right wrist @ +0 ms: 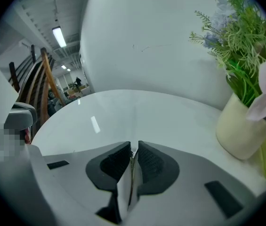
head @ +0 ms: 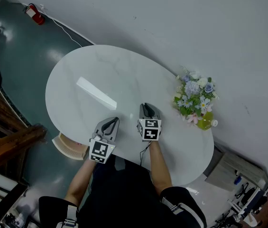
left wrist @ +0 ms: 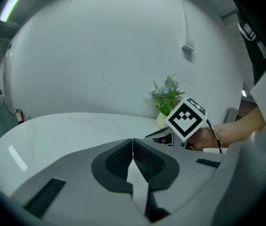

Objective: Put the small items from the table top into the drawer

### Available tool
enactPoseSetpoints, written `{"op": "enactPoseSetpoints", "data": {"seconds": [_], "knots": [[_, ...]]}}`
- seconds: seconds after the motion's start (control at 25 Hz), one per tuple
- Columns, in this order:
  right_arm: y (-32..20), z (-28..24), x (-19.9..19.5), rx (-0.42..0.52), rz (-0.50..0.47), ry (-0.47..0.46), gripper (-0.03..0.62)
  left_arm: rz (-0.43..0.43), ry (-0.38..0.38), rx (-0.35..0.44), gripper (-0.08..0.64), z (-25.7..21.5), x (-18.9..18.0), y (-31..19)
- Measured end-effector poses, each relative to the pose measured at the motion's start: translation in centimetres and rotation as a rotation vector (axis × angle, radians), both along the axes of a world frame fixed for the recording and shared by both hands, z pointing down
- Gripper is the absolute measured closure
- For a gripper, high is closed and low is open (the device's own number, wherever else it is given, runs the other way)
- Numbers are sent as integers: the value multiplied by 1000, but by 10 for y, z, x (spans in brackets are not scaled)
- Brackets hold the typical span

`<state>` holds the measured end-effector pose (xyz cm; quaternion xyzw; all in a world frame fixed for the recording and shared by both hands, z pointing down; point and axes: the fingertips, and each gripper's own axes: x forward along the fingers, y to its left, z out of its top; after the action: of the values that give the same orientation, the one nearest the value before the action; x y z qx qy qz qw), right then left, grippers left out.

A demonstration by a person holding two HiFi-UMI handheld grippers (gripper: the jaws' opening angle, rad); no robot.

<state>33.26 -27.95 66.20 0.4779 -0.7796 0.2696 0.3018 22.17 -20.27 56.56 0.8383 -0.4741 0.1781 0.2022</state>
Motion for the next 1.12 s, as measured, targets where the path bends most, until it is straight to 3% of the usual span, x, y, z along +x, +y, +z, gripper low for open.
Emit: {"op": "enactPoseSetpoints", "data": {"seconds": [0.48,1.12], "knots": [[12,-56,-28,95,-63,-68,522,-62,-8,52,540,-28,-19,8],[75,-156,-105,239,-267,-170,522,-221,-43,132,540,-81,-79,70]]}}
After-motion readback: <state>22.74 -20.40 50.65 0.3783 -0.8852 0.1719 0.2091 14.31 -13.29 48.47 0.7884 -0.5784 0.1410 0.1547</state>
